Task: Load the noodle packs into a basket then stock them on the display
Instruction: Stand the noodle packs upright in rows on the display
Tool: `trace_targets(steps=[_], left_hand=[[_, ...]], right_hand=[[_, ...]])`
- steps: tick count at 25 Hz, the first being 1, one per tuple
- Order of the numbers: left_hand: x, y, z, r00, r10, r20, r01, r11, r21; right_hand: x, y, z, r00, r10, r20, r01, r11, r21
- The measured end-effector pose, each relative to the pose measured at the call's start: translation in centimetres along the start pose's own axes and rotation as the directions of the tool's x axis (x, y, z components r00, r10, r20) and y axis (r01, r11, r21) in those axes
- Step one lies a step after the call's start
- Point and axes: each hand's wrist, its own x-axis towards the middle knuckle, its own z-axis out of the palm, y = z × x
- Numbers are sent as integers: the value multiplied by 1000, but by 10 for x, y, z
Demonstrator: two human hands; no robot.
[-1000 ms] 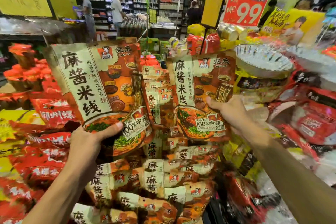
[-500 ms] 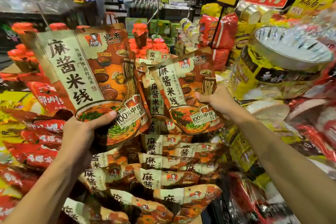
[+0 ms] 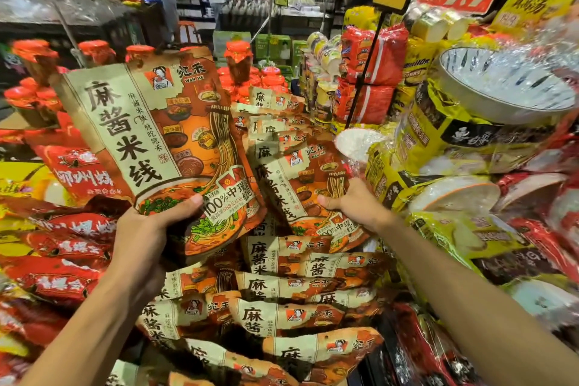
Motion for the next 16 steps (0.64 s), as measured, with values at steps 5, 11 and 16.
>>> trace_targets(steps=[5,11,16], left_hand=[[4,-2,-7,1000,-20,8,20,1000,-3],[4,-4,-8,999,-39,6,39,999,-22],[4,-10,-6,998,-57,12,57,998,-16]], right_hand=[[-5,30,20,997,54,52,-55,998,16],[9,44,16,996,68,52,-65,996,-56],[14,45,18,1000,-16,-11,16,1000,8]])
